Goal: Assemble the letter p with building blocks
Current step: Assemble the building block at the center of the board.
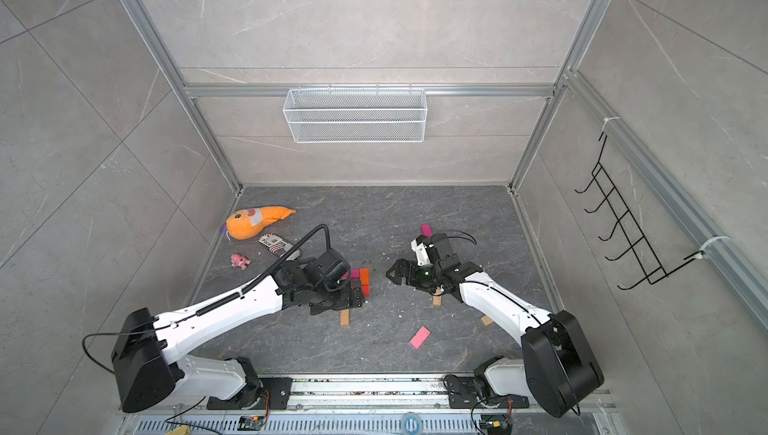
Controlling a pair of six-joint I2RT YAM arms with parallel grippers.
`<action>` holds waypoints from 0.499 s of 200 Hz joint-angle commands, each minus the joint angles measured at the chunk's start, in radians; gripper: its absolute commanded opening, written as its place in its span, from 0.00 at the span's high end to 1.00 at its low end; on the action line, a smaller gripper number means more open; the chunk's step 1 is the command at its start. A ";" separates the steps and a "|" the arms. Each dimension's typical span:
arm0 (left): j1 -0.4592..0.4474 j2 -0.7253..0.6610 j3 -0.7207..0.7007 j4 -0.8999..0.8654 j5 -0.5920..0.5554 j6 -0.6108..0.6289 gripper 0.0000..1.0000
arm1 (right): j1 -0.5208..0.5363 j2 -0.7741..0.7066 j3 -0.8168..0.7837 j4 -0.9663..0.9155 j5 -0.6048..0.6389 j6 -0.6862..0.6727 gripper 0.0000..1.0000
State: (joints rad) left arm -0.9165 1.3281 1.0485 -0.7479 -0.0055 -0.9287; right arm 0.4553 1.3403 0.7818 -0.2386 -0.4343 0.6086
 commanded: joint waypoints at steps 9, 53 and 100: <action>0.002 -0.099 -0.014 0.038 -0.036 0.075 0.00 | -0.006 0.008 0.044 -0.044 0.018 -0.023 0.00; 0.011 -0.224 -0.025 0.070 -0.073 0.158 0.00 | -0.010 -0.003 0.074 -0.080 0.038 -0.034 0.00; 0.018 -0.333 -0.021 0.110 -0.181 0.326 0.00 | -0.012 -0.007 0.100 -0.112 0.073 -0.037 0.00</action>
State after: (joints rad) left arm -0.9039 1.0458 1.0275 -0.6930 -0.0952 -0.7444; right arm 0.4492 1.3415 0.8478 -0.3035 -0.3977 0.5922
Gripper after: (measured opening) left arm 0.996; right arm 0.995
